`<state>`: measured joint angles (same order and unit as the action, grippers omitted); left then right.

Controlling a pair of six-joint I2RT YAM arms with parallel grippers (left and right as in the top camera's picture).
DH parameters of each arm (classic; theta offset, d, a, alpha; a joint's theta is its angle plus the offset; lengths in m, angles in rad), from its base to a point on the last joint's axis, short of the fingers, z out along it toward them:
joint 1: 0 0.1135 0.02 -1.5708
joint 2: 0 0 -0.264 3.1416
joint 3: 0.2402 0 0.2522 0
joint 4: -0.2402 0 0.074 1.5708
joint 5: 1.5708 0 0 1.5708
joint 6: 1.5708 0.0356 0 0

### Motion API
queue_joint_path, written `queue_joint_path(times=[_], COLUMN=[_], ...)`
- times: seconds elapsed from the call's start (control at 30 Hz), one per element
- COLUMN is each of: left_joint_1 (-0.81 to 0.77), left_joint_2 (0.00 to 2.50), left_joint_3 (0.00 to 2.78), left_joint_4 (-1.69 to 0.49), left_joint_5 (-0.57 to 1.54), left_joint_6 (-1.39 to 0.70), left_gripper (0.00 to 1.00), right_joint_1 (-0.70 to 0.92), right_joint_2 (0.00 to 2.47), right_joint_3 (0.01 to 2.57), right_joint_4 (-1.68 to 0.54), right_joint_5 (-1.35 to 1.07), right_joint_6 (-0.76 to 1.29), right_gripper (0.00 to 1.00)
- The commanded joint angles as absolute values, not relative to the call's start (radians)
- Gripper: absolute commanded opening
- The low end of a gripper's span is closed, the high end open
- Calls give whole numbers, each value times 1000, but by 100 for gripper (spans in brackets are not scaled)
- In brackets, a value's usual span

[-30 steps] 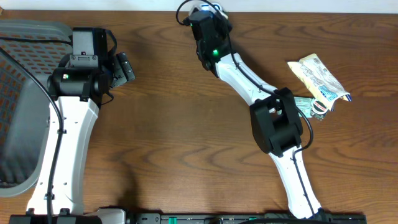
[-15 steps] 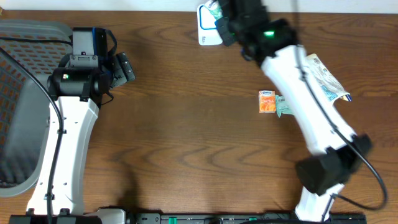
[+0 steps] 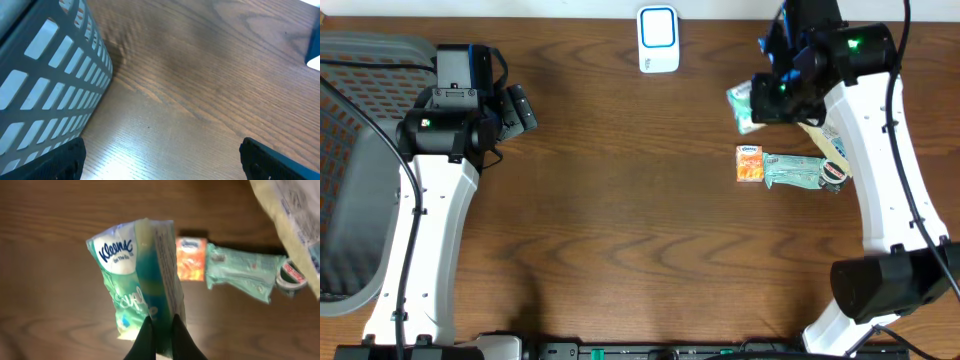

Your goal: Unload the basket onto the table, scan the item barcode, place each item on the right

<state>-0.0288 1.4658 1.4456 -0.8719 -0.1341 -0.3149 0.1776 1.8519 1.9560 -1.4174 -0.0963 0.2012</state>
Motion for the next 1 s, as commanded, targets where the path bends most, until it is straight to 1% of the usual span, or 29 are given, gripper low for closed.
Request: queue_joint_path(times=[0.0,0.17,0.27,0.33,0.43,0.47,0.53,0.57,0.6,0.63,0.67,0.87,0.97], left_joint_1=[-27,-27,-27,-27,-27,-27,-27,-27,-27,-27,-27,-27,-27], left_joint_2=[1463,1463,1463,1463,1463,1463,1463,1463,1463,1463,1463,1463,1463], left_joint_3=[1462,1462,1462,1462,1462,1462,1462,1462,1462,1462,1462,1462,1462], left_joint_4=[-875,-875,-875,-875,-875,-875,-875,-875,-875,-875,-875,-875,-875], left_joint_5=[-147,-147,-147,-147,-147,-147,-147,-147,-147,-147,-147,-147,-147], left_joint_6=[-319,-319,-319,-319,-319,-319,-319,-319,-319,-319,-319,-319,-319], left_gripper=[98,98,98,98,98,97,98,97,98,98,98,97,98], right_joint_1=[139,98,85,82,77,76,72,71,70,70,70,82,127], right_joint_2=[1864,1864,1864,1864,1864,1864,1863,1863,1863,1862,1858,1798,1652], right_joint_3=[1806,1609,1533,1492,1475,1475,1476,1477,1480,1485,1502,1627,1658], right_joint_4=[-1361,-1181,-1096,-1058,-1058,-1060,-1062,-1063,-1066,-1070,-1090,-1222,-1248], right_joint_5=[-80,-80,-81,-68,-18,-5,-2,-2,-2,-2,-2,-45,-62], right_joint_6=[254,277,277,277,303,302,302,303,302,302,302,267,250], right_gripper=[1,1,1,3,15,21,27,34,44,49,52,52,53])
